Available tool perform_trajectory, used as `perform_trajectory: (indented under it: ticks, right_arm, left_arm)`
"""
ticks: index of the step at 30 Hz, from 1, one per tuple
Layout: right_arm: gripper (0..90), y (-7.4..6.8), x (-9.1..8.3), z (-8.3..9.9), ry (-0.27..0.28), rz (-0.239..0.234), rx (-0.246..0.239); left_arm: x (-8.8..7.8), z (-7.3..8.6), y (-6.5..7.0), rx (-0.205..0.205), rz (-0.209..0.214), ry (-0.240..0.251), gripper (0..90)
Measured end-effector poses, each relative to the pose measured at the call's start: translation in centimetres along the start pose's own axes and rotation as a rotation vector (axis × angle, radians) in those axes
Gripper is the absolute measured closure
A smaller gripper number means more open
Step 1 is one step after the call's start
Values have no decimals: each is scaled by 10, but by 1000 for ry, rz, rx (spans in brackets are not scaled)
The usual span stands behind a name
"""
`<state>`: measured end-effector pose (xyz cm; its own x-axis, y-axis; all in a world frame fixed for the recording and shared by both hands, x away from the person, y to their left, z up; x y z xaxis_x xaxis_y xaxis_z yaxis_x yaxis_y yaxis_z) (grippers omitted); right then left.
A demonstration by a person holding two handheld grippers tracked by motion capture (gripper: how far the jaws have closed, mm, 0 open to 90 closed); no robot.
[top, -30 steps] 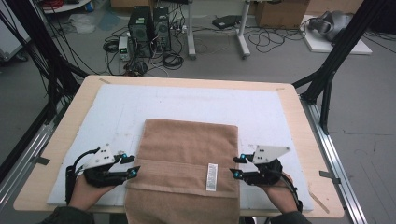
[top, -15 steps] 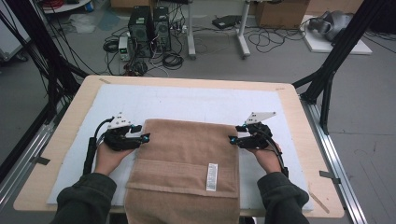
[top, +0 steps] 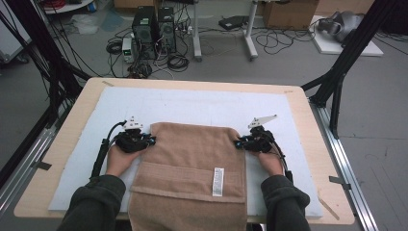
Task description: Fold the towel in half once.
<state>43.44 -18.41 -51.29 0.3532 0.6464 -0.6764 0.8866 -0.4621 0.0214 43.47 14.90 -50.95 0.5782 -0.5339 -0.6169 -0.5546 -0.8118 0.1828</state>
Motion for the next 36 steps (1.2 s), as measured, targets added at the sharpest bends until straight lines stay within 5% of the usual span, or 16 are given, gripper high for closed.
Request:
perform_trajectory:
  ticks: [2,8,18,21,24,25,28,31,34,36]
  right_arm:
    - [792,0,-1,-1,-11,9,-22]
    - [804,12,-9,-18,9,81,-54]
    - [809,58,-47,-98,44,194,-108]
    - [789,73,-55,-113,75,219,-95]
    - [558,88,-45,-102,77,231,8]
    - [537,89,-40,-93,59,209,43]
    - [502,83,-31,-72,22,199,47]
    - [395,68,-23,-58,-22,118,95]
    - [439,52,-26,-61,6,137,26]
    - [414,42,-27,-61,30,113,30]
  left_arm:
    - [-1,-1,1,34,-24,-5,830]
    - [-6,-21,-6,51,-88,54,842]
    - [-33,-126,-22,88,-145,186,841]
    - [-28,-143,-29,73,-154,198,823]
    - [-20,-134,-38,11,-142,165,620]
    - [-18,-127,-38,15,-128,153,597]
    - [-16,-104,-39,-4,-103,132,569]
    - [-18,-82,-35,-30,-62,114,534]
    - [-21,-61,-25,-47,-9,83,493]
    - [-25,-51,-18,-33,4,93,460]
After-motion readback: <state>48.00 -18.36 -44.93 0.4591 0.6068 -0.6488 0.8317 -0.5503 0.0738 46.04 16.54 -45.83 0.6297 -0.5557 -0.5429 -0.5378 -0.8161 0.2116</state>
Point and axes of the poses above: each handheld gripper's, and its own axes: x roughly forward along the jaws, z roughly out of its underside, y roughly to its right, the point moved 10 cm from there along x, roughly forward along the jaws, and after that the axes turned 12 degrees about -x, right-handed, at the moved point
